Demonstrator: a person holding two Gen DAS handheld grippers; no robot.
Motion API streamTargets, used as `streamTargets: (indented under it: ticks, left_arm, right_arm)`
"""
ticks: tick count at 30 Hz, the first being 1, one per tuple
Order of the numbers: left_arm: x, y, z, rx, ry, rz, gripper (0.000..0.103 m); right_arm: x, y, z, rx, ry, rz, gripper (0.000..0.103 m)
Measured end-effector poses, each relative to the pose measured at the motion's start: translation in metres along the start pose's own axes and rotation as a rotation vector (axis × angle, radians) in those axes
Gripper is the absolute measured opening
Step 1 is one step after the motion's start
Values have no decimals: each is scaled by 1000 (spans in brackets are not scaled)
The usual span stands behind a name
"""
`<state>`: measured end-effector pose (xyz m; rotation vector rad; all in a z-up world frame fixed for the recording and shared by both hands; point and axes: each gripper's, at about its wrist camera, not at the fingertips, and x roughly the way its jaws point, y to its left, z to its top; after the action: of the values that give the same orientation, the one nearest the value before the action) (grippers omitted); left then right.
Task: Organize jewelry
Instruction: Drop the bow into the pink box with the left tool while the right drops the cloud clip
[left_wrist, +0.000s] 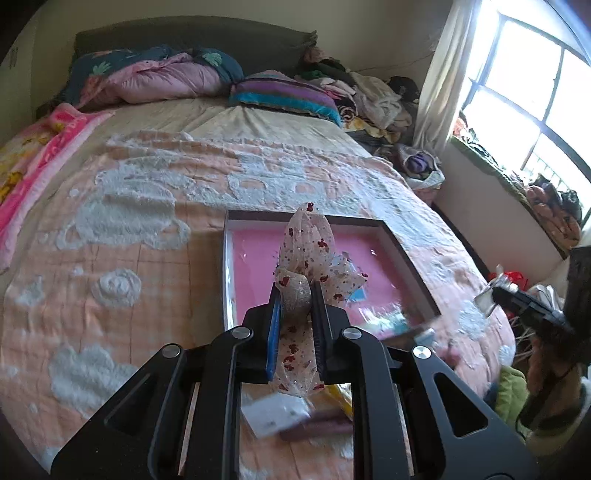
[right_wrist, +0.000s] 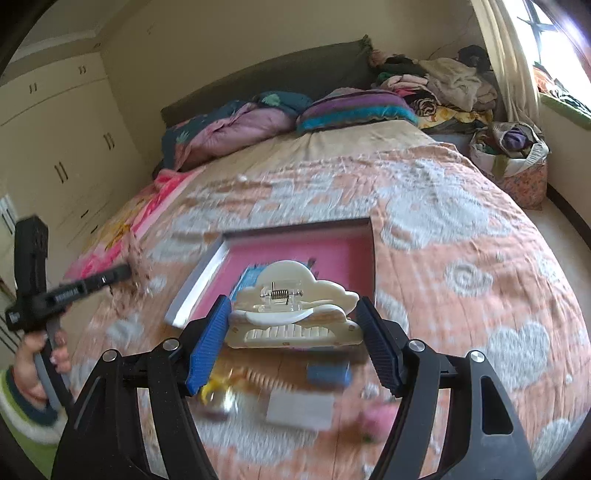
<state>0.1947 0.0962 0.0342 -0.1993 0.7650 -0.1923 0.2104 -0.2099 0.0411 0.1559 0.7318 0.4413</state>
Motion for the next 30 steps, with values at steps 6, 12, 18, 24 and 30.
streamTargets:
  ticks: [6,12,18,24,30]
  left_arm:
    - [35,4,8,-12,23,23,9]
    - [71,5,5,-37,72,27,10]
    - [95,7,-12,-34,120,46,11]
    - [105,8,-21,-28,145,48,11]
    - [109,9,-26,-38,157,39,11]
  right_arm:
    - [29,-6,17,11,10,-28,68]
    - [63,-7,21,34,53,-24,68]
    - [101,-7,6,42,127,-49,69]
    - [123,-7,-13,37,177,-81,69]
    - [128,-7,-22,42,198,-91,69]
